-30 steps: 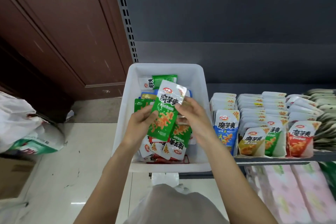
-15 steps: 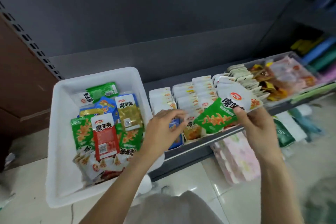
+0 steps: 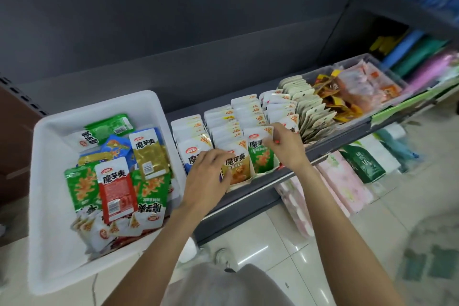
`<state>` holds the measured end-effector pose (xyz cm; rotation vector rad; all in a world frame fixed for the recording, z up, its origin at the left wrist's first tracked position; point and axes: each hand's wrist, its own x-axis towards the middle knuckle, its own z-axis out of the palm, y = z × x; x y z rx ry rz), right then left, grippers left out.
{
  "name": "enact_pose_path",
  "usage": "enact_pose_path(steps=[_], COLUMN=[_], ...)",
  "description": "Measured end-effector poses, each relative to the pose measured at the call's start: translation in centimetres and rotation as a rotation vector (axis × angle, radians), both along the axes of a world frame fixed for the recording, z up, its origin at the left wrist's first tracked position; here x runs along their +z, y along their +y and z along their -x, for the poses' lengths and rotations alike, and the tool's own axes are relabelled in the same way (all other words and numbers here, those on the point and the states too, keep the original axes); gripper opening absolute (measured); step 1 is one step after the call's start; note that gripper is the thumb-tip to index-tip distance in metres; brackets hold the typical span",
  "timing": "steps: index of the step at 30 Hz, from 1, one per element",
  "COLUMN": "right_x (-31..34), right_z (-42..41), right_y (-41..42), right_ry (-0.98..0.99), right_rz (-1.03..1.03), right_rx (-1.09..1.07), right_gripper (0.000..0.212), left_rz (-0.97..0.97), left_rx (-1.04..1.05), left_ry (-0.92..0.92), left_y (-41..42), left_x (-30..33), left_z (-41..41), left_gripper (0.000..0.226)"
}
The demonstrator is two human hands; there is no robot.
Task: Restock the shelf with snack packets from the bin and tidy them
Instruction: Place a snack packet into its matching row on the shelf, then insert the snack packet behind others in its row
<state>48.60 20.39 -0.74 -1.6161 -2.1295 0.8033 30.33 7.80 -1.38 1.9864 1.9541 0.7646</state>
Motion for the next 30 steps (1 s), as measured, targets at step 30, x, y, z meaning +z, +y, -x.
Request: enact_pose_path(steps=[30], right_x=[-4.5], right_z=[26.8], right_y=[-11.5], right_ry=[-0.109], right_rz=[0.327], right_rx=[0.491], right_gripper=[0.059], left_rz=[0.783], left_rx=[0.645], left_ry=[0.275], left_y=[-6.1], left_x=[-2.3], left_z=[16.0], left_gripper=[0.082])
